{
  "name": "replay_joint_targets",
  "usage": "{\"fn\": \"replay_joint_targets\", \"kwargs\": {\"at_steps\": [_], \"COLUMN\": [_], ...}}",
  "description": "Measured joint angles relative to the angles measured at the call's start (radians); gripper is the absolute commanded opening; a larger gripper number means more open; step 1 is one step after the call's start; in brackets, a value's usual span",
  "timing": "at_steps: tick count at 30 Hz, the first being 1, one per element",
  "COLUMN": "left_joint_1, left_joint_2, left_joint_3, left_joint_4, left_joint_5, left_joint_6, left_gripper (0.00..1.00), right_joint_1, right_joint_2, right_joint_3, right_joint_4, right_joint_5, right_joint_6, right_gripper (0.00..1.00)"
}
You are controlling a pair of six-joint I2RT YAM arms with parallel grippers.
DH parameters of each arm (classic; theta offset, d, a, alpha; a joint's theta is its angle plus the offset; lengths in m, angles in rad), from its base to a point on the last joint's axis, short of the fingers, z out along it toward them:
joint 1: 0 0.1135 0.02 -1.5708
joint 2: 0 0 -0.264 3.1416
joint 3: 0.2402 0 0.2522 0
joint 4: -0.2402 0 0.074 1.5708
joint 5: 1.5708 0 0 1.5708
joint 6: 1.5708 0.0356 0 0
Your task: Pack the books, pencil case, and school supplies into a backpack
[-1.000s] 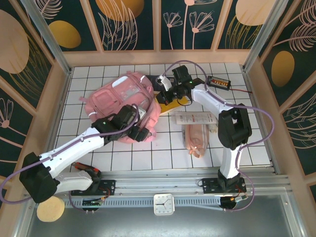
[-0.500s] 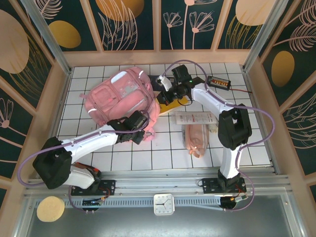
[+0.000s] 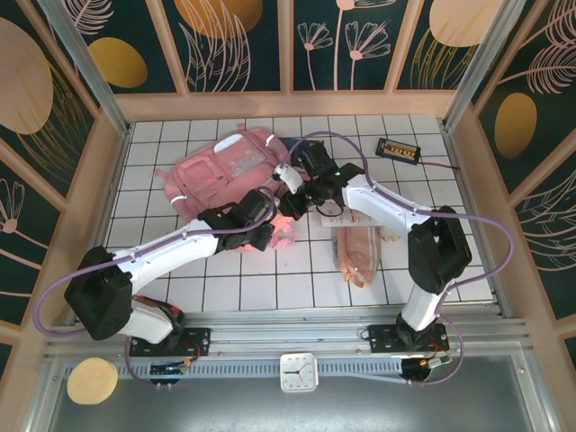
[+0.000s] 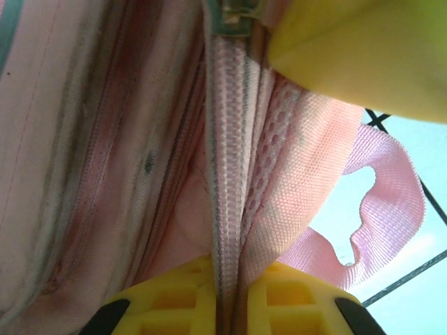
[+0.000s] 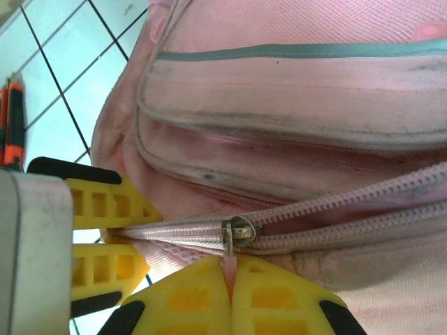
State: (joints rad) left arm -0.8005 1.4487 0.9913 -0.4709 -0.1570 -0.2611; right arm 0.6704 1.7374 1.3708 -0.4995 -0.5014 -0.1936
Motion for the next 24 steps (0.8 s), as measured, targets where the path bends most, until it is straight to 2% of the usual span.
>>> {"fn": "replay_joint_targets", "kwargs": {"at_steps": [1,2,8,9,16,20,24], "left_joint_1": [0.000,0.000,0.000,0.000,0.000,0.000,0.000], "left_joint_2": [-0.002,-0.008,-0.129,-0.148,-0.203,-0.174,-0.097], "left_joint_3": [0.000,0.000,-0.005,-0.011,-0.096,-0.124,-0.129], "left_joint_4": [0.003,0.011,0.008,0.007,-0.005,0.000,0.051], "left_joint_5": [0.001,0.002,-0.027,-0.034,-0.065,-0.071,-0.127], "left_joint_6": [-0.010,-0.018,-0.035,-0.041,-0.021,0.024,0.075], "left_gripper": [0.51,0.59,0.96,0.99,0.99,0.99,0.96], "right_joint_1": [-0.002,-0.008,-0.068,-0.078,-0.146,-0.180,-0.185], "right_joint_2": [-0.007,-0.013,-0.040,-0.045,-0.078,-0.079,-0.079], "right_joint_3": [-0.010,-0.019,-0.071,-0.071,0.018,0.095,0.139], "right_joint_4": [0.007,0.010,0.010,0.010,-0.019,-0.043,-0.068], "right_joint_5": [0.000,0.000,-0.018,-0.020,-0.039,-0.049,-0.050], "right_joint_6": [0.014,0.021,0.051,0.054,0.066,0.065,0.063], "right_gripper": [0.00,0.00,0.00,0.00,0.00,0.00,0.00]}}
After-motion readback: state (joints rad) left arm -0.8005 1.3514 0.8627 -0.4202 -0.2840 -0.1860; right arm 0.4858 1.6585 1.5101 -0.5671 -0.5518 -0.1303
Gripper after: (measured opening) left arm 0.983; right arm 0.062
